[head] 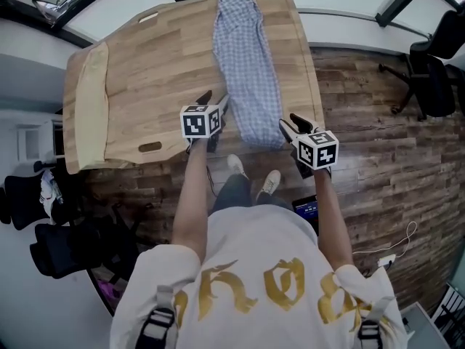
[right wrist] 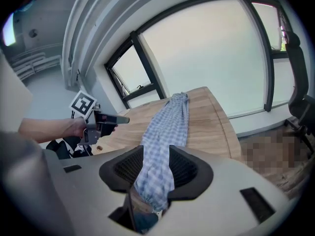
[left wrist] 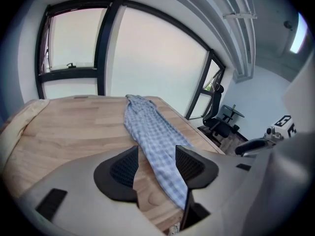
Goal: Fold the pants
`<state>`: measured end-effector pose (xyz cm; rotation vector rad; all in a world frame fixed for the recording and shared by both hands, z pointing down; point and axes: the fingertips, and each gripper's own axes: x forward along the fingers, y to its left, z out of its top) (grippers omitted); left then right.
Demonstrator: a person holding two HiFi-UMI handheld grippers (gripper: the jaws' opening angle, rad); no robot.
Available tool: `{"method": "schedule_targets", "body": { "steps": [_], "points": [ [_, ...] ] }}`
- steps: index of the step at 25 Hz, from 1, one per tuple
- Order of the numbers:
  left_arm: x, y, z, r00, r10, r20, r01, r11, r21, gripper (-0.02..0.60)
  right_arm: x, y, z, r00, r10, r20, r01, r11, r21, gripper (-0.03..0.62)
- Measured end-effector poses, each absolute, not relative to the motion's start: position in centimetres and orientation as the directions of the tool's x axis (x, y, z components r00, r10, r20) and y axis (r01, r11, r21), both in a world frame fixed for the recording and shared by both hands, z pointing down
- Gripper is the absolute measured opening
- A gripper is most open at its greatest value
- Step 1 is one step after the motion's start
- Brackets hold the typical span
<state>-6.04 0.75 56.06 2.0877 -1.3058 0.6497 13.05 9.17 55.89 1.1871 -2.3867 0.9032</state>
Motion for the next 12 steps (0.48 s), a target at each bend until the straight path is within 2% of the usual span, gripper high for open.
{"method": "schedule_targets", "body": {
  "steps": [6, 12],
  "points": [
    [-7.9, -9.7, 55.1, 0.437, -0.629, 0.643, -0.894, -0.384, 0.232, 0.232, 10.5, 3.2, 56.5, -0.559, -0.618, 0.554, -0.829, 0.427, -0.360, 0.175],
    [-7.7, -21.2, 57.6, 0.516, -0.573, 0.637, -0.853, -0.414, 0.319, 0.230, 7.5, -1.4, 59.7, -0.556, -0.576, 0.599, -0.831, 0.386, -0.401, 0.170]
  ]
}}
